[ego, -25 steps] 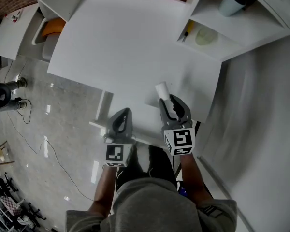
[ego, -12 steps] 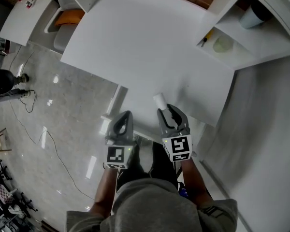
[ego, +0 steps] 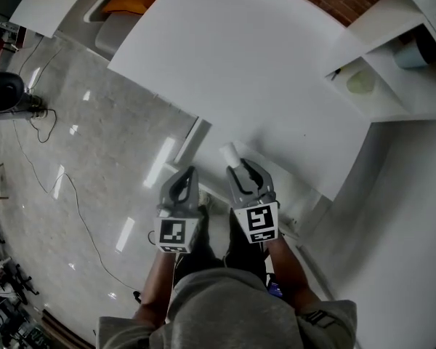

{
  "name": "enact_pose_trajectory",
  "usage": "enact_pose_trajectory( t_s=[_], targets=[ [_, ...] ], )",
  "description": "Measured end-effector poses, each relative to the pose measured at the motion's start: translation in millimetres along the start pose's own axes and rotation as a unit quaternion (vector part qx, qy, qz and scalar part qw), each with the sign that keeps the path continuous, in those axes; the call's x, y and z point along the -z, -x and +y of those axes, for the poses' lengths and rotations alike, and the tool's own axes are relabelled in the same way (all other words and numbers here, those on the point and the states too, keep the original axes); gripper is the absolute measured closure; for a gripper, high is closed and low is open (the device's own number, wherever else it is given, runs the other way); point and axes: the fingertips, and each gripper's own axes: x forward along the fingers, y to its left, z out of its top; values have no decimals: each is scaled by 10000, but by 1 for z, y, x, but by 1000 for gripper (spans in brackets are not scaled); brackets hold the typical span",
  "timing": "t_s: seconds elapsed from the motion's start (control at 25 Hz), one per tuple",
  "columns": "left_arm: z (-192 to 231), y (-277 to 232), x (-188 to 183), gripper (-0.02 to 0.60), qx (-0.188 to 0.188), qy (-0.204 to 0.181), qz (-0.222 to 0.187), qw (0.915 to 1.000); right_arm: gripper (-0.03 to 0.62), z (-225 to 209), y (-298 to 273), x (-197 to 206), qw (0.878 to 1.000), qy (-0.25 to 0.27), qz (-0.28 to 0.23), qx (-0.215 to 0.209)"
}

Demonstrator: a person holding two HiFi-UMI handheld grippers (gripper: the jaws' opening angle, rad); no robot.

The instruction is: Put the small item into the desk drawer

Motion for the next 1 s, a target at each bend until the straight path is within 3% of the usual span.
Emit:
enact_pose_trajectory(
  t_s=[0.48,1.0],
  targets=[
    [48,6,53,569,-364,377,342,9980,448,39,-70,56,9960,243,685,-527],
    [72,-7,92,569,-550,644,534,9950,447,35,-135,117,9879,372,1346,-673]
  ],
)
